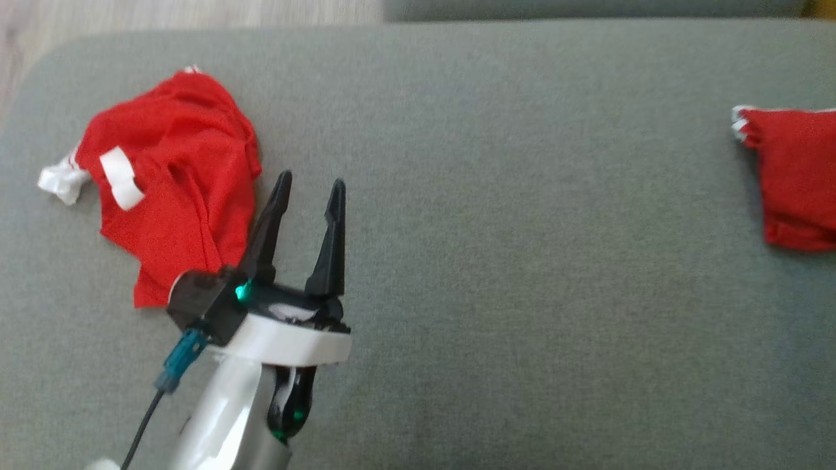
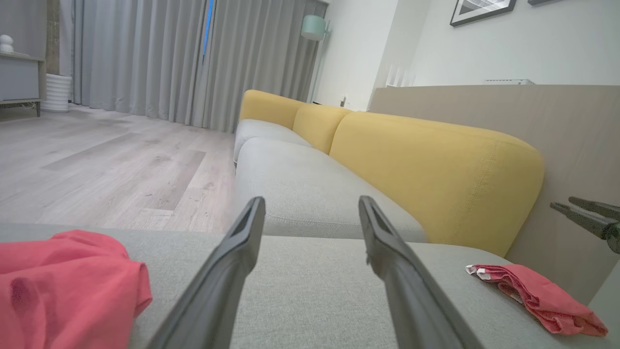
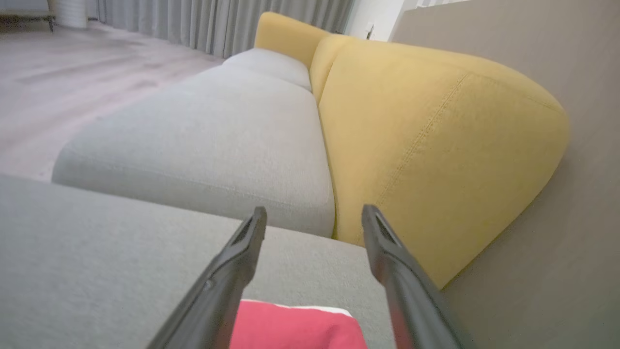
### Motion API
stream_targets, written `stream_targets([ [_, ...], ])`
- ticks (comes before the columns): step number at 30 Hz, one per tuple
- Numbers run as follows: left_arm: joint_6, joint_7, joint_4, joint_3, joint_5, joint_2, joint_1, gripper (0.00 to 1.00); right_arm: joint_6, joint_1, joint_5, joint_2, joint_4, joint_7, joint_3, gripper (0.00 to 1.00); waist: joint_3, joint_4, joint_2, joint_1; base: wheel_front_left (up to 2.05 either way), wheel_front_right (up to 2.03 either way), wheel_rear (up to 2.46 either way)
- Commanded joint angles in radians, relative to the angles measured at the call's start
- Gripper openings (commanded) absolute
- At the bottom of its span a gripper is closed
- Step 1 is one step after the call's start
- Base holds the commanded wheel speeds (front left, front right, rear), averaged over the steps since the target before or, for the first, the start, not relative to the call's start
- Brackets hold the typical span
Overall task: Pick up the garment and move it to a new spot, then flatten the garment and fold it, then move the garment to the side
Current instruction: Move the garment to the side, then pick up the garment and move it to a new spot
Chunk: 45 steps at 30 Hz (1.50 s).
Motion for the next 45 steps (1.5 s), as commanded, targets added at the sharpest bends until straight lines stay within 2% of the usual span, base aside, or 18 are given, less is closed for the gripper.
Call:
stream_targets([
  [1,0.002,-0.005,-0.037,0.044,0.008,0.008,-0.003,1.0,-0.001,0.013,0.003,0.005,-0.052,-0.014,-0.002,1.0,-0.039,-0.015,0.0,0.0001,0.0,0.0,0.0],
  [7,0.002,-0.005,-0.048,0.085,0.008,0.008,0.054,1.0,-0.001,0.074,0.024,0.156,-0.252,-0.016,-0.051,1.0,-0.119,-0.029,0.0,0.0001,0.0,0.0,0.0],
  [14,0.002,-0.005,-0.057,0.108,0.014,0.008,0.11,1.0,-0.001,0.25,0.096,0.351,-0.523,0.0,-0.101,1.0,-0.164,-0.034,0.0,0.0001,0.0,0.0,0.0],
  [19,0.002,-0.005,-0.053,0.125,0.019,0.008,0.14,1.0,-0.001,0.415,0.108,0.463,-0.614,-0.016,-0.128,1.0,-0.178,-0.034,0.0,0.0001,0.0,0.0,0.0],
  [28,0.002,-0.005,-0.057,0.151,0.022,0.008,0.195,1.0,-0.001,0.622,0.096,0.494,-0.613,-0.05,-0.058,1.0,-0.193,-0.04,0.0,0.0001,0.0,0.0,0.0],
  [34,0.002,-0.005,-0.067,0.169,0.04,0.008,0.222,1.0,-0.001,0.673,0.124,0.495,-0.673,-0.051,-0.058,1.0,-0.193,-0.044,0.0,0.0001,0.0,0.0,0.0],
  [45,0.004,-0.005,-0.056,0.164,0.033,0.008,0.224,1.0,-0.001,0.693,0.094,0.495,-0.71,-0.051,-0.057,1.0,-0.195,-0.043,0.0,0.0001,0.0,0.0,0.0],
])
